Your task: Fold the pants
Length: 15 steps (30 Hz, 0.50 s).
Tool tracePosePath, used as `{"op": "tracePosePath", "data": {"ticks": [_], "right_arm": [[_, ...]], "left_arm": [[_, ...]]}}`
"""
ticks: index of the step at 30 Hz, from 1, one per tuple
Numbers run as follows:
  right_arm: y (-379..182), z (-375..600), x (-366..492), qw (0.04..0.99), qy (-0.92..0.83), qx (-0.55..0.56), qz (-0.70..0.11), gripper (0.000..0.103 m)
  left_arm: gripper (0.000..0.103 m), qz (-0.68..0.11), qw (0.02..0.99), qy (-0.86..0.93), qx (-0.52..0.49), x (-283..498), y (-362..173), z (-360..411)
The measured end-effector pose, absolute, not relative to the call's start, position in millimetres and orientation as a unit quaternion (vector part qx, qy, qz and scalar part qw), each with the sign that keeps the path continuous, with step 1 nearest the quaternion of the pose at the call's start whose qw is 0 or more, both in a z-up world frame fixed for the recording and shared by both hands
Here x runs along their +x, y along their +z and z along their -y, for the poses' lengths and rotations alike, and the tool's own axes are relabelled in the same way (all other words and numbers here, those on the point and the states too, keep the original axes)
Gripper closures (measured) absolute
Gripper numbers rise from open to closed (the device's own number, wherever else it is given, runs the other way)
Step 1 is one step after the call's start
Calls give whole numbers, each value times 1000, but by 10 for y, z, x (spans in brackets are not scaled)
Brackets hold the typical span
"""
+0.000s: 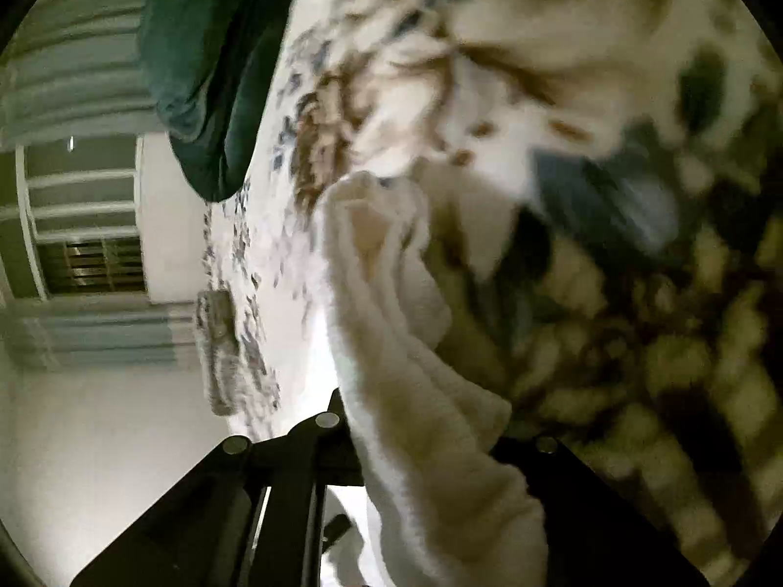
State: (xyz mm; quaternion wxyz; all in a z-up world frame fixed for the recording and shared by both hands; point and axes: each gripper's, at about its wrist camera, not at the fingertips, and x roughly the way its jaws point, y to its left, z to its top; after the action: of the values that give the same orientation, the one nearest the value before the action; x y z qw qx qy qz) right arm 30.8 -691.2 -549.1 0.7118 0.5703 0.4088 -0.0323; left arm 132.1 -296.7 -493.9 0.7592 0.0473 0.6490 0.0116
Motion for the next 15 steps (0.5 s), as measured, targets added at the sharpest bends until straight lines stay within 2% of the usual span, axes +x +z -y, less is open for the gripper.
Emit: {"op": "tracePosePath", "data": {"ticks": [8, 15], "right_arm": [[-4525, 6415, 431, 761, -7, 509, -403, 92], [-4001, 5522, 677, 777, 24, 469, -419, 93]], "left_arm": [[0, -613, 790, 17, 12, 1418, -4420, 2411], [0, -596, 800, 59, -41, 1318, -4163, 1701]]}}
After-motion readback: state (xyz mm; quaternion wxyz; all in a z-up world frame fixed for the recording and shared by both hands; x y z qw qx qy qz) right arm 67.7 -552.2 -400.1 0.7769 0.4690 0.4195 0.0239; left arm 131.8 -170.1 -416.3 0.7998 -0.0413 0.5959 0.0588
